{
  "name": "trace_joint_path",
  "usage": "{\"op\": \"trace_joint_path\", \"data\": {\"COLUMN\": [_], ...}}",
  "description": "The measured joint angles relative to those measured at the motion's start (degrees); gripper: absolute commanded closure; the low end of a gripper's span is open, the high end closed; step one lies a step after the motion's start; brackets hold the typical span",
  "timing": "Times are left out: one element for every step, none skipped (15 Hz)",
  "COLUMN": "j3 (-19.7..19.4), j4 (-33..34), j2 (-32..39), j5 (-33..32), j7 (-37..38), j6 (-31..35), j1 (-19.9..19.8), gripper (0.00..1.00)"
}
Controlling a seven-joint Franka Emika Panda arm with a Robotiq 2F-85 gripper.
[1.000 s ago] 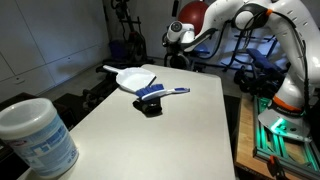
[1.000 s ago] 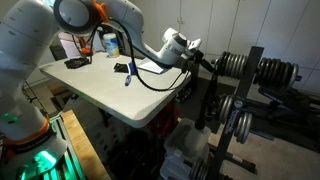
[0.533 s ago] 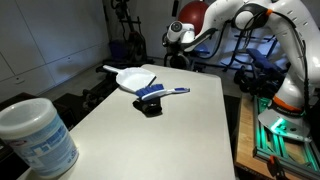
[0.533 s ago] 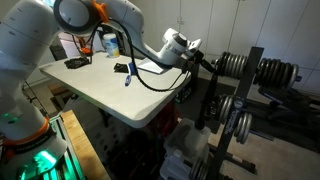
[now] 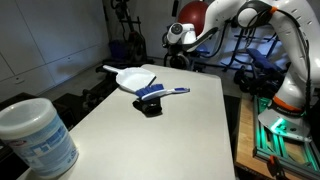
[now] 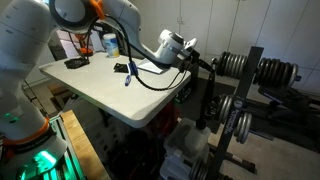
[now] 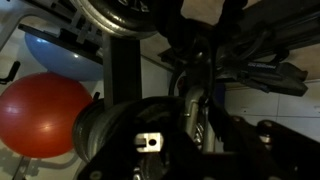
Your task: Move the rope from the top rod to the bottom one
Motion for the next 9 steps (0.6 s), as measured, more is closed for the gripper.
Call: {"op": "trace_joint_path", "data": {"j3": [-0.1,-0.2,-0.2,-0.1,-0.1,0.1,0.1,0.2,0.2], "j4": [-0.8,-1.4,-1.6,-1.8,-1.9,-2.4,-2.5,-2.5,-2.5], "j2": [-0.5,-1.0,-1.4,-1.8,-2.2,-2.6,-2.9,-3.3,-3.7], "j5": [-0.7,-1.3,-1.9,-2.2,-2.3,-2.3,-2.3,-2.3,-2.3], "j7": [0.0,0.1,0.1,0.1,0.1,0.1,0.1,0.1,0.1], "j6": [0.0,0.0,0.0,0.2,0.8,1.3,2.3,3.2,4.0], "j1": [0.4,0.8,1.0,1.4,1.8,2.1,2.4,2.7,2.8], "gripper": [0.92,0.92,0.92,0.92,0.92,0.92,0.92,0.92,0.92]}}
